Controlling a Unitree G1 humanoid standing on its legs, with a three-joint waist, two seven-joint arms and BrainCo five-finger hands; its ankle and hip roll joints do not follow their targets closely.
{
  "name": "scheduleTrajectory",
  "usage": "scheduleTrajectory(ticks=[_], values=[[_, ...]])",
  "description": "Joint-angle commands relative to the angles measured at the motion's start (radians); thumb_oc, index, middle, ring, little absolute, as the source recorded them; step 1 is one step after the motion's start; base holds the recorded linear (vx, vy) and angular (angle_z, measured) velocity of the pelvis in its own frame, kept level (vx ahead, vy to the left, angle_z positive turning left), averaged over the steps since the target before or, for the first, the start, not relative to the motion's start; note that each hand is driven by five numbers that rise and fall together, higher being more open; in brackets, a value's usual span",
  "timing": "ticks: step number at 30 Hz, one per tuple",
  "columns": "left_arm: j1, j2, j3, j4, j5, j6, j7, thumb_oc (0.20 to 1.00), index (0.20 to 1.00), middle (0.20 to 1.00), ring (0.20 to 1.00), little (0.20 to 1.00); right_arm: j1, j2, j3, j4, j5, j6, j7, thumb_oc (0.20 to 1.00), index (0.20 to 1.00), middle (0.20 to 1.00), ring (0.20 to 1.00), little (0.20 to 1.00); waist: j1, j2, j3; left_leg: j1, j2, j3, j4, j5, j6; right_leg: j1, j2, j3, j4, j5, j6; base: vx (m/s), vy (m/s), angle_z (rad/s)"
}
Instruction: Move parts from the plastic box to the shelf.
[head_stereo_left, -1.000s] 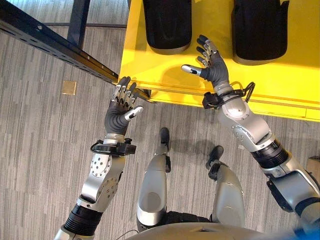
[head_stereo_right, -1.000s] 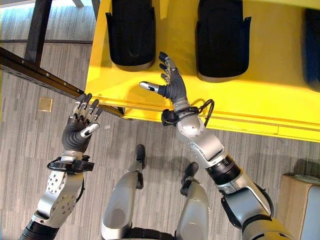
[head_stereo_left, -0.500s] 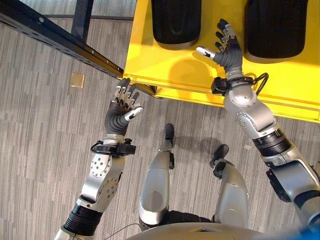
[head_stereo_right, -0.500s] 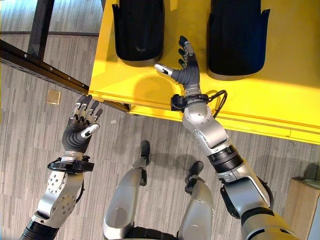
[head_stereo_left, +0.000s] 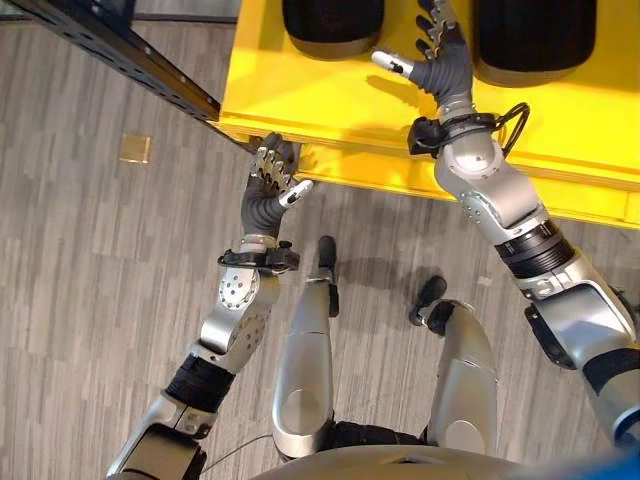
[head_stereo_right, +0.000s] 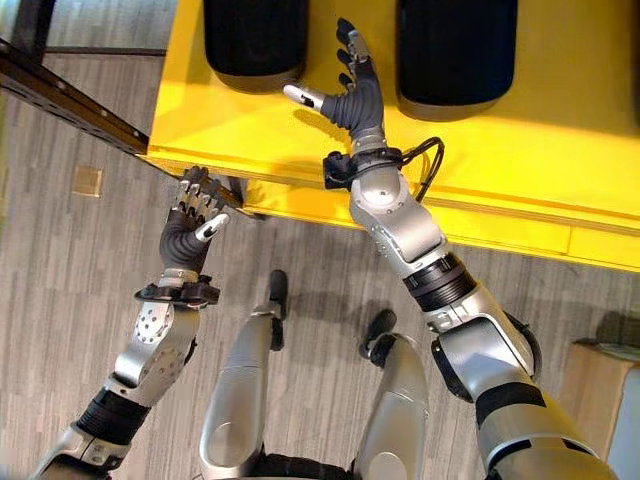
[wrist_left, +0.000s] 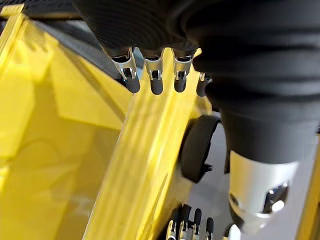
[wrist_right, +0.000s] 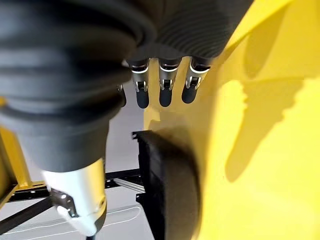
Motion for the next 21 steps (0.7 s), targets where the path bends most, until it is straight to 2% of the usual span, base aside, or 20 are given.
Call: scheduleTrajectory(ticks=[1, 9, 21], values=[[-0.006, -0.01, 0.009, -0.059, 0.075, -0.058, 0.047, 1.0, 1.0, 1.0, 1.0, 1.0, -0.07, 0.024, -0.024, -0.022, 0.01, -0.081, -0.004, 1.0, 1.0, 1.0, 1.0, 1.0, 0.028, -0.02, -0.032, 0.028, -0.035, 0.08, 0.064, -0.087, 0.038, 0.001, 0.056, 0.02, 0.003, 0.076, 0.043, 0.0, 0.0, 0.0], [-0.094, -0.029, -0.01, 0.017, 0.096, -0.06, 0.093, 1.0, 1.0, 1.0, 1.0, 1.0, -0.091, 0.052, -0.017, 0.035, 0.022, -0.096, 0.007, 1.0, 1.0, 1.0, 1.0, 1.0, 0.018, -0.036, -0.032, 0.004, -0.027, 0.077, 0.074, -0.086, 0.035, -0.01, 0.066, 0.021, 0.003, 0.079, 0.043, 0.0, -0.002, 0.01], [-0.159, -0.038, -0.021, 0.081, 0.08, -0.079, 0.134, 1.0, 1.0, 1.0, 1.0, 1.0, -0.15, 0.077, 0.021, 0.121, 0.057, -0.118, 0.037, 1.0, 1.0, 1.0, 1.0, 1.0, 0.017, -0.039, -0.032, 0.011, -0.025, 0.08, 0.063, -0.081, 0.033, 0.002, 0.069, 0.019, -0.025, 0.094, 0.046, 0.0, 0.003, 0.0]])
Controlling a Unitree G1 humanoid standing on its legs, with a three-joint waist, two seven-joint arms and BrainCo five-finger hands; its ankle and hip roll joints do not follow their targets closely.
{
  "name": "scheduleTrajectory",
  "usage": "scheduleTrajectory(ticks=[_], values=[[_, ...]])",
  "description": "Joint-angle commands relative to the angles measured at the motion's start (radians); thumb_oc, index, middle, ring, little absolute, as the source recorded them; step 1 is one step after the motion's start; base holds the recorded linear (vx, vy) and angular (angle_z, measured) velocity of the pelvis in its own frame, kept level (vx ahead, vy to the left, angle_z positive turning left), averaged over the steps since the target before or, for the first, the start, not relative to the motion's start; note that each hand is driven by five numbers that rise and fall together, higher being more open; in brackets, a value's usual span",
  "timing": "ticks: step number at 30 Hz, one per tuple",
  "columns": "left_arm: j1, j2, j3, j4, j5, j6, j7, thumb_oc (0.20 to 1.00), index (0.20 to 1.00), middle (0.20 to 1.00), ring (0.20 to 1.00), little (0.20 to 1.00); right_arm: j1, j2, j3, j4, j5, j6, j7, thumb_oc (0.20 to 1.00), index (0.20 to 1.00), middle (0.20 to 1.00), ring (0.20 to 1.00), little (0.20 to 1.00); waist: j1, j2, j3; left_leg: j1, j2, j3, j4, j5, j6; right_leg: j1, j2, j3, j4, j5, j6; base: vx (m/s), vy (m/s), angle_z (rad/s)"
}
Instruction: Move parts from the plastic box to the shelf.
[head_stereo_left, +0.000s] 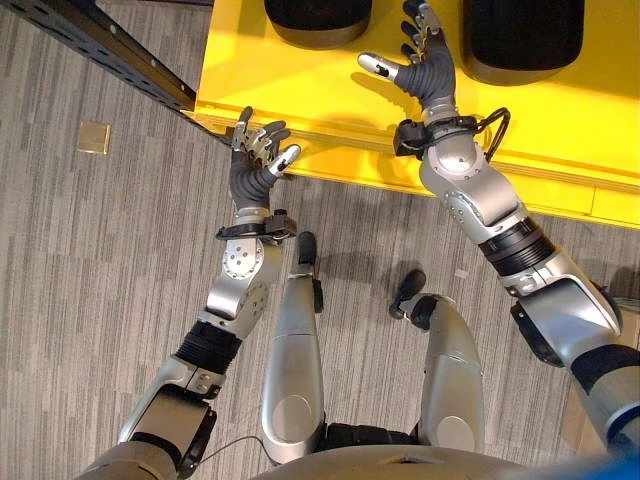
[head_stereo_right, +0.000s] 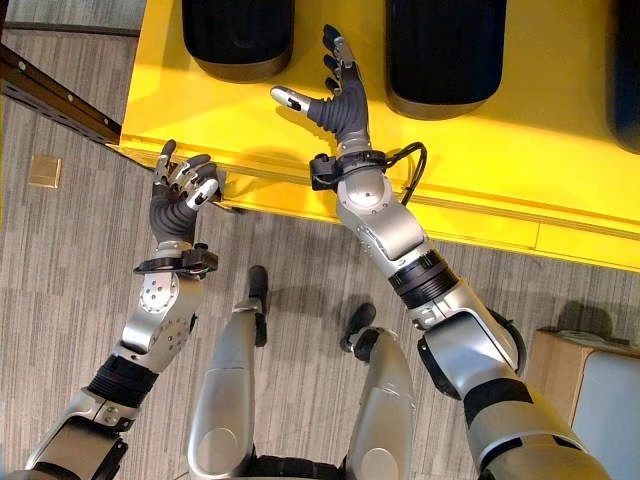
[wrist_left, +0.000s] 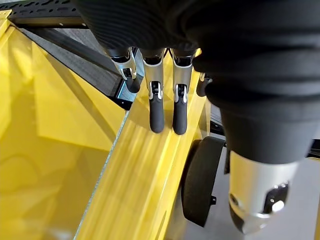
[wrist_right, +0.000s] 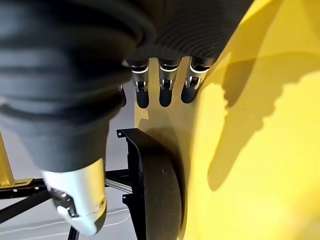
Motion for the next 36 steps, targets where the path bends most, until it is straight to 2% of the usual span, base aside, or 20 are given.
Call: scheduleTrajectory(ticks=[1, 7, 17, 20, 24, 31, 34, 36], values=[[-0.047, -0.031, -0.032, -0.031, 0.038, -0.05, 0.014, 1.0, 1.0, 1.0, 1.0, 1.0, -0.12, 0.032, 0.013, 0.028, 0.05, -0.062, 0.04, 1.0, 1.0, 1.0, 1.0, 1.0, 0.025, 0.009, -0.027, 0.046, -0.034, 0.087, 0.029, -0.064, 0.042, 0.015, 0.06, 0.02, -0.016, 0.084, 0.049, 0.0, 0.035, -0.02], [-0.063, -0.026, -0.03, -0.016, 0.025, -0.049, 0.015, 1.0, 1.0, 1.0, 1.0, 1.0, -0.135, 0.046, 0.021, 0.048, 0.114, -0.062, 0.071, 1.0, 1.0, 1.0, 1.0, 1.0, 0.035, 0.003, -0.027, 0.042, -0.033, 0.083, 0.037, -0.068, 0.044, 0.02, 0.055, 0.008, -0.006, 0.082, 0.05, 0.0, 0.0, 0.0], [-0.076, -0.013, -0.039, 0.003, 0.028, -0.052, 0.01, 1.0, 1.0, 1.0, 1.0, 1.0, -0.139, 0.081, 0.056, 0.078, 0.139, -0.085, 0.126, 1.0, 1.0, 1.0, 1.0, 1.0, 0.052, -0.008, -0.027, 0.025, -0.03, 0.073, 0.048, -0.072, 0.047, 0.021, 0.055, -0.012, -0.001, 0.083, 0.051, 0.0, -0.007, 0.03], [-0.077, -0.013, -0.043, 0.008, 0.037, -0.066, 0.017, 1.0, 1.0, 1.0, 1.0, 1.0, -0.138, 0.092, 0.065, 0.078, 0.133, -0.08, 0.116, 1.0, 1.0, 1.0, 1.0, 1.0, 0.054, -0.01, -0.027, 0.025, -0.031, 0.074, 0.049, -0.073, 0.048, 0.023, 0.056, -0.016, -0.005, 0.086, 0.051, 0.0, 0.0, 0.0], [-0.077, -0.008, -0.045, 0.009, 0.03, -0.069, 0.013, 1.0, 1.0, 1.0, 1.0, 1.0, -0.136, 0.096, 0.068, 0.093, 0.135, -0.109, 0.094, 1.0, 1.0, 1.0, 1.0, 1.0, 0.058, -0.01, -0.027, 0.025, -0.031, 0.072, 0.05, -0.073, 0.05, 0.026, 0.054, -0.018, -0.005, 0.086, 0.051, 0.0, 0.0, 0.0], [-0.08, -0.002, -0.043, 0.023, 0.027, -0.077, 0.007, 1.0, 1.0, 1.0, 1.0, 1.0, -0.135, 0.105, 0.073, 0.112, 0.143, -0.11, 0.119, 1.0, 1.0, 1.0, 1.0, 1.0, 0.063, -0.013, -0.027, 0.02, -0.031, 0.068, 0.054, -0.074, 0.05, 0.027, 0.057, -0.022, -0.003, 0.086, 0.052, 0.0, 0.0, 0.0], [-0.084, 0.002, -0.048, 0.029, 0.023, -0.078, 0.006, 1.0, 1.0, 1.0, 1.0, 1.0, -0.136, 0.11, 0.081, 0.119, 0.129, -0.125, 0.093, 1.0, 1.0, 1.0, 1.0, 1.0, 0.064, -0.014, -0.027, 0.019, -0.029, 0.068, 0.056, -0.074, 0.051, 0.027, 0.055, -0.024, -0.002, 0.088, 0.052, 0.0, 0.0, 0.0], [-0.084, 0.002, -0.049, 0.031, 0.02, -0.08, 0.006, 1.0, 1.0, 1.0, 1.0, 1.0, -0.138, 0.111, 0.075, 0.124, 0.099, -0.154, 0.006, 1.0, 1.0, 1.0, 1.0, 1.0, 0.065, -0.012, -0.027, 0.015, -0.03, 0.067, 0.059, -0.076, 0.053, 0.024, 0.054, -0.023, 0.002, 0.087, 0.052, 0.0, 0.0, 0.0]])
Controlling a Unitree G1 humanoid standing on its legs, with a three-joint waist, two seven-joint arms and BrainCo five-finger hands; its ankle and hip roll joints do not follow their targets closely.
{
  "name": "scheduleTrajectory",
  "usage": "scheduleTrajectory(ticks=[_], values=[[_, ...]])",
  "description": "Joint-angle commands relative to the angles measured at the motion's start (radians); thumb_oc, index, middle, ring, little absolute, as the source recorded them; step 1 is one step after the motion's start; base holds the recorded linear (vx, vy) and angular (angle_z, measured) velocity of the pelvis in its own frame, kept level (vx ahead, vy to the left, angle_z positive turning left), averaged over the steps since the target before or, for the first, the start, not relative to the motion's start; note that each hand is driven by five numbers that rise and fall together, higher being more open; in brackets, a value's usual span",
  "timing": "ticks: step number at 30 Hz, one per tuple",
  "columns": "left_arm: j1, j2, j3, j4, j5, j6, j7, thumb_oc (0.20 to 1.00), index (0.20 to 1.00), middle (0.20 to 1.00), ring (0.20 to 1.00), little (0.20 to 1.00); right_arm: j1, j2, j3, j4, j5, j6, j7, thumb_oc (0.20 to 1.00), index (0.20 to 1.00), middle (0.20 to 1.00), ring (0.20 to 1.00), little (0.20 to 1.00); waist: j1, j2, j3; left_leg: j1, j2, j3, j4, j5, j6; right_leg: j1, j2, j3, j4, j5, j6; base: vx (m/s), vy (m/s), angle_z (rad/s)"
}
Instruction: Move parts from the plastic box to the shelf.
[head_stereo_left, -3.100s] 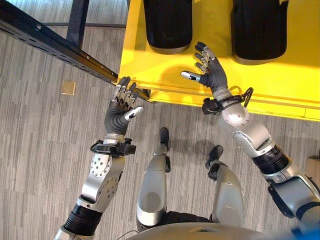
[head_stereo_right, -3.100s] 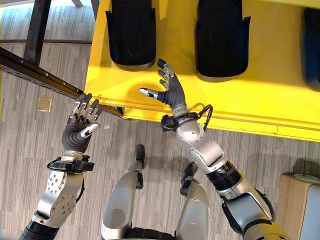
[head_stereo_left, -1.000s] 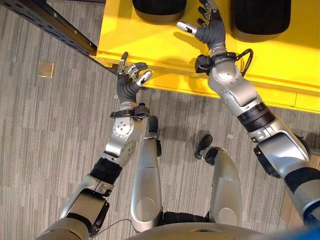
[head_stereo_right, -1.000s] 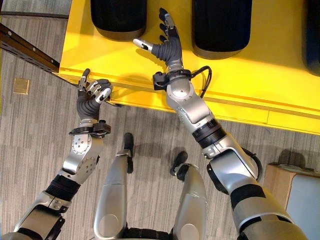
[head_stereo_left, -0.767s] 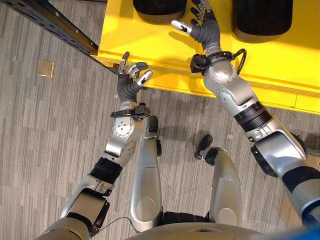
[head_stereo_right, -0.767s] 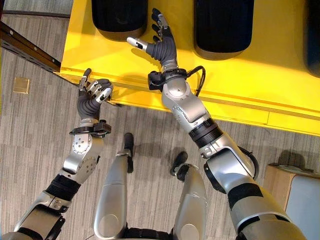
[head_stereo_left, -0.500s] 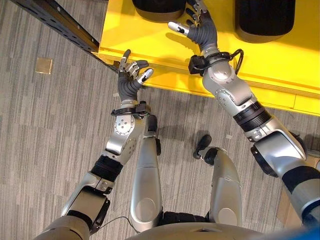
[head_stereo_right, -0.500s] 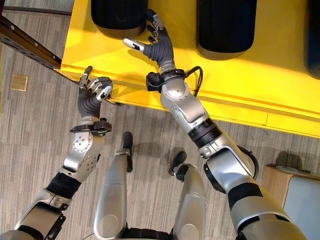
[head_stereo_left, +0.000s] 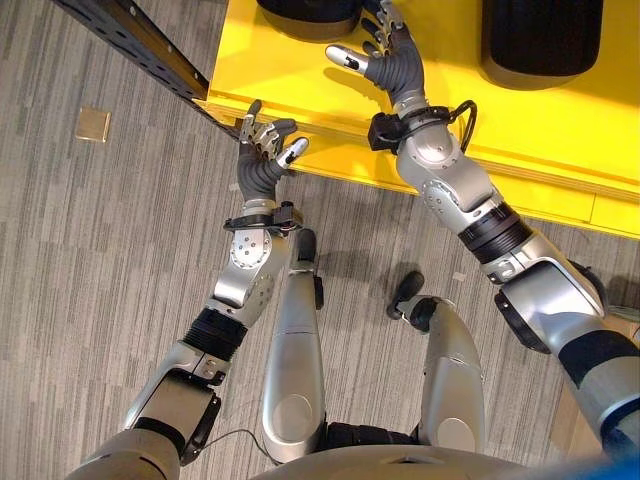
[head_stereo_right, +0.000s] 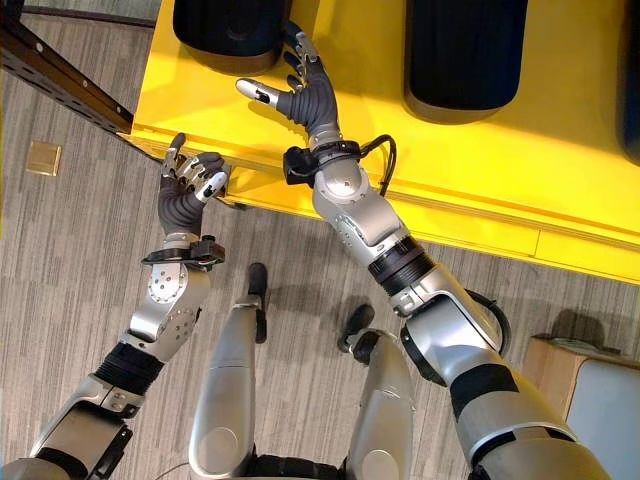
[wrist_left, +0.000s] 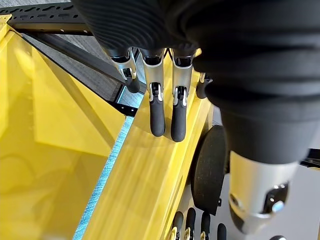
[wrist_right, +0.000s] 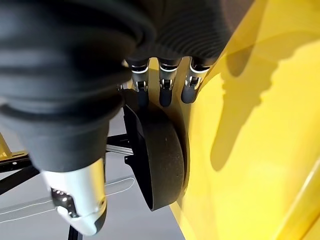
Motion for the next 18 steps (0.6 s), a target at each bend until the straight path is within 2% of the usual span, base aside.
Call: scheduleTrajectory(ticks=[1, 3, 7, 16, 18], values=[[-0.027, 0.002, -0.019, -0.018, 0.019, -0.066, -0.013, 1.0, 1.0, 1.0, 1.0, 1.0, -0.046, 0.036, -0.013, -0.006, -0.055, -0.077, -0.125, 1.0, 1.0, 1.0, 1.0, 1.0, 0.035, -0.008, -0.025, 0.045, -0.037, 0.097, 0.026, -0.07, 0.053, 0.013, 0.045, 0.008, 0.01, 0.082, 0.052, 0.0, 0.0, 0.0], [-0.03, -0.004, -0.019, -0.016, 0.016, -0.072, -0.006, 1.0, 1.0, 1.0, 1.0, 1.0, -0.048, 0.028, -0.033, 0.007, -0.053, -0.102, -0.197, 1.0, 1.0, 1.0, 1.0, 1.0, 0.031, -0.007, -0.025, 0.046, -0.036, 0.098, 0.028, -0.073, 0.053, 0.012, 0.046, 0.011, 0.011, 0.082, 0.053, 0.0, 0.0, 0.0], [-0.035, -0.014, -0.021, -0.019, 0.031, -0.087, 0.021, 1.0, 1.0, 1.0, 1.0, 1.0, -0.044, 0.008, -0.076, 0.021, -0.08, -0.121, -0.261, 1.0, 1.0, 1.0, 1.0, 1.0, 0.018, -0.008, -0.025, 0.05, -0.029, 0.107, 0.024, -0.075, 0.05, 0.011, 0.044, 0.016, -0.008, 0.091, 0.057, -0.01, 0.021, -0.01], [-0.083, -0.058, -0.015, -0.015, 0.068, -0.093, 0.089, 1.0, 1.0, 1.0, 1.0, 1.0, -0.001, -0.038, -0.13, -0.05, -0.185, -0.165, -0.314, 1.0, 1.0, 1.0, 1.0, 1.0, -0.033, -0.01, -0.025, 0.076, -0.008, 0.143, 0.015, -0.077, 0.045, 0.018, 0.045, 0.041, -0.021, 0.086, 0.056, -0.03, 0.033, -0.09], [-0.09, -0.069, -0.017, -0.014, 0.074, -0.099, 0.111, 1.0, 1.0, 1.0, 1.0, 1.0, 0.011, -0.045, -0.137, -0.084, -0.178, -0.152, -0.299, 1.0, 1.0, 1.0, 1.0, 1.0, -0.044, -0.008, -0.025, 0.084, -0.011, 0.146, 0.011, -0.077, 0.045, 0.019, 0.045, 0.049, -0.02, 0.083, 0.057, -0.02, 0.044, -0.1]])
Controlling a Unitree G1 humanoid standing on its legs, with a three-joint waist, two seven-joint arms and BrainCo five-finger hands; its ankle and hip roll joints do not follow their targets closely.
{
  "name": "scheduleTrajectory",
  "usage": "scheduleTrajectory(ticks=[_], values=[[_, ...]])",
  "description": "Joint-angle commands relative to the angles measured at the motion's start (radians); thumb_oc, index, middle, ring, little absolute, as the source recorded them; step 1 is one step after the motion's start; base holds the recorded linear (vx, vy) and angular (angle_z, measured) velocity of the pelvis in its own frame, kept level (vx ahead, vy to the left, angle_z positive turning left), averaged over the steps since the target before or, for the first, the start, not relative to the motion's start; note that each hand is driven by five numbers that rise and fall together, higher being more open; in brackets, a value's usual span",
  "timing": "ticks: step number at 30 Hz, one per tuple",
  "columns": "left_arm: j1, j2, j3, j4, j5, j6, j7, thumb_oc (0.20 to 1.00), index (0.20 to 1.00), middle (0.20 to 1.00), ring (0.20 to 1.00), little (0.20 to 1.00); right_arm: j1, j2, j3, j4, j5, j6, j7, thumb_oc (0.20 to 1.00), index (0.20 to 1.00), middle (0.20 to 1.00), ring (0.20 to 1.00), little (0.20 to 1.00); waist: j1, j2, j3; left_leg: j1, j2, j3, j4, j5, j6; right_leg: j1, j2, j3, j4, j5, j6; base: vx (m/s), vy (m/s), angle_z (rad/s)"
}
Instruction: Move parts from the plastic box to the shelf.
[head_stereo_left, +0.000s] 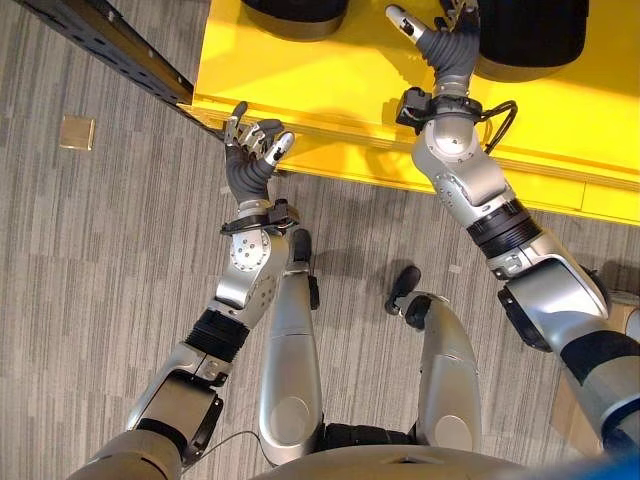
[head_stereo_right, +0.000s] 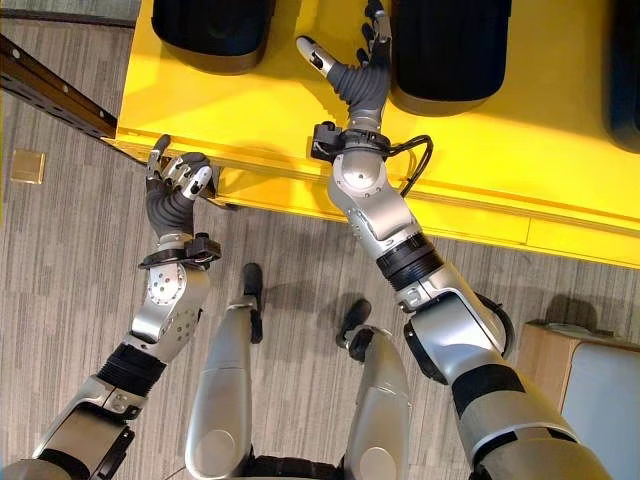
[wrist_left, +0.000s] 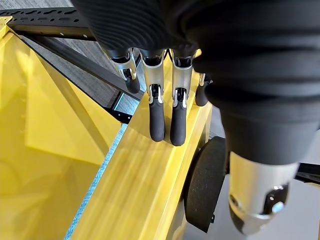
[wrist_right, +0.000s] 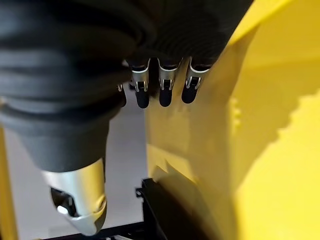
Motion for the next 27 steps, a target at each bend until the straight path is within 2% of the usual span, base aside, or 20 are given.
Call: scheduleTrajectory(ticks=[1, 4, 5, 7, 8, 10, 13, 17, 18, 20, 22, 26, 27], values=[[-0.097, -0.049, -0.02, -0.015, 0.078, -0.037, -0.007, 1.0, 1.0, 1.0, 1.0, 1.0, 0.011, -0.025, -0.044, -0.115, -0.062, -0.046, 0.021, 1.0, 1.0, 1.0, 1.0, 1.0, -0.01, 0.006, -0.026, 0.086, -0.019, 0.108, 0.008, -0.068, 0.029, 0.031, 0.036, 0.017, 0.023, 0.044, 0.043, -0.01, 0.015, -0.06], [-0.104, -0.057, -0.019, -0.017, 0.087, -0.037, -0.003, 1.0, 1.0, 1.0, 1.0, 1.0, 0.015, -0.024, -0.04, -0.13, -0.078, -0.037, 0.043, 1.0, 1.0, 1.0, 1.0, 1.0, -0.016, 0.009, -0.026, 0.092, -0.017, 0.113, 0.007, -0.068, 0.027, 0.034, 0.037, 0.023, 0.023, 0.041, 0.041, 0.0, 0.002, -0.02], [-0.112, -0.068, -0.016, -0.032, 0.095, -0.029, 0.016, 1.0, 1.0, 1.0, 1.0, 1.0, 0.048, -0.015, -0.021, -0.184, -0.091, 0.013, 0.141, 1.0, 1.0, 1.0, 1.0, 1.0, -0.028, 0.009, -0.026, 0.119, -0.022, 0.118, -0.005, -0.067, 0.025, 0.054, 0.04, 0.029, 0.004, 0.041, 0.041, 0.0, 0.0, 0.0], [-0.114, -0.074, -0.018, -0.035, 0.107, -0.038, 0.031, 1.0, 1.0, 1.0, 1.0, 1.0, 0.063, -0.006, 0.0, -0.206, -0.099, 0.032, 0.191, 1.0, 1.0, 1.0, 1.0, 1.0, -0.033, 0.009, -0.026, 0.135, -0.027, 0.122, -0.017, -0.064, 0.024, 0.068, 0.041, 0.03, -0.015, 0.045, 0.041, -0.02, -0.014, -0.19], [-0.114, -0.073, -0.015, -0.045, 0.115, -0.042, 0.057, 1.0, 1.0, 1.0, 1.0, 1.0, 0.084, 0.003, 0.027, -0.227, -0.091, 0.058, 0.255, 1.0, 1.0, 1.0, 1.0, 1.0, -0.036, 0.009, -0.026, 0.157, -0.032, 0.125, -0.033, -0.06, 0.024, 0.086, 0.043, 0.031, -0.037, 0.051, 0.041, -0.04, -0.05, -0.24], [-0.094, -0.07, -0.003, -0.067, 0.132, -0.051, 0.081, 1.0, 1.0, 1.0, 1.0, 1.0, 0.126, 0.022, 0.087, -0.247, -0.125, 0.063, 0.341, 1.0, 1.0, 1.0, 1.0, 1.0, -0.033, 0.01, -0.026, 0.2, -0.04, 0.126, -0.057, -0.055, 0.024, 0.129, 0.041, 0.028, -0.074, 0.059, 0.041, -0.04, -0.062, -0.04], [-0.069, -0.071, 0.007, -0.085, 0.116, -0.067, 0.096, 1.0, 1.0, 1.0, 1.0, 1.0, 0.165, 0.033, 0.121, -0.287, -0.113, 0.07, 0.355, 1.0, 1.0, 1.0, 1.0, 1.0, -0.033, 0.011, -0.026, 0.24, -0.048, 0.126, -0.085, -0.047, 0.023, 0.165, 0.04, 0.025, -0.103, 0.067, 0.045, -0.01, -0.011, 0.01], [-0.012, -0.07, 0.03, -0.115, 0.088, -0.059, 0.061, 1.0, 1.0, 1.0, 1.0, 1.0, 0.249, 0.026, 0.133, -0.381, -0.046, 0.074, 0.399, 1.0, 1.0, 1.0, 1.0, 1.0, -0.033, 0.008, -0.026, 0.327, -0.054, 0.125, -0.146, -0.029, 0.017, 0.25, 0.042, 0.021, -0.164, 0.08, 0.052, -0.01, -0.039, 0.02], [0.003, -0.071, 0.038, -0.13, 0.091, -0.049, 0.081, 1.0, 1.0, 1.0, 1.0, 1.0, 0.27, 0.018, 0.127, -0.424, -0.03, 0.076, 0.403, 1.0, 1.0, 1.0, 1.0, 1.0, -0.034, 0.008, -0.026, 0.343, -0.049, 0.133, -0.172, 0.0, 0.022, 0.267, 0.049, 0.012, -0.193, 0.104, 0.042, -0.06, -0.039, -0.04], [0.028, -0.075, 0.046, -0.134, 0.103, -0.052, 0.115, 1.0, 1.0, 1.0, 1.0, 1.0, 0.304, 0.009, 0.113, -0.483, -0.036, 0.102, 0.397, 1.0, 1.0, 1.0, 1.0, 1.0, -0.04, 0.004, -0.026, 0.38, -0.049, 0.132, -0.191, 0.002, 0.019, 0.304, 0.053, 0.013, -0.214, 0.106, 0.046, -0.03, -0.029, -0.1], [0.11, -0.099, 0.077, -0.171, 0.129, -0.071, 0.141, 1.0, 1.0, 1.0, 1.0, 1.0, 0.446, -0.04, 0.086, -0.595, -0.041, 0.153, 0.426, 1.0, 1.0, 1.0, 1.0, 1.0, -0.06, 0.004, -0.026, 0.479, -0.043, 0.131, -0.239, 0.012, 0.011, 0.405, 0.058, 0.019, -0.272, 0.107, 0.044, 0.04, -0.023, -0.08], [0.168, -0.109, 0.091, -0.203, 0.13, -0.083, 0.116, 1.0, 1.0, 1.0, 1.0, 1.0, 0.544, -0.066, 0.062, -0.652, -0.051, 0.141, 0.464, 1.0, 1.0, 1.0, 1.0, 1.0, -0.075, 0.004, -0.056, 0.518, -0.036, 0.136, -0.274, 0.022, 0.005, 0.446, 0.06, 0.02, -0.314, 0.113, 0.046, 0.05, -0.007, -0.03], [0.201, -0.113, 0.096, -0.221, 0.135, -0.083, 0.11, 1.0, 1.0, 1.0, 1.0, 1.0, 0.604, -0.084, 0.046, -0.676, -0.05, 0.1, 0.493, 1.0, 1.0, 1.0, 1.0, 1.0, -0.083, 0.003, -0.075, 0.539, -0.029, 0.139, -0.295, 0.03, 0.001, 0.472, 0.062, 0.018, -0.343, 0.119, 0.046, 0.05, -0.028, -0.08]])
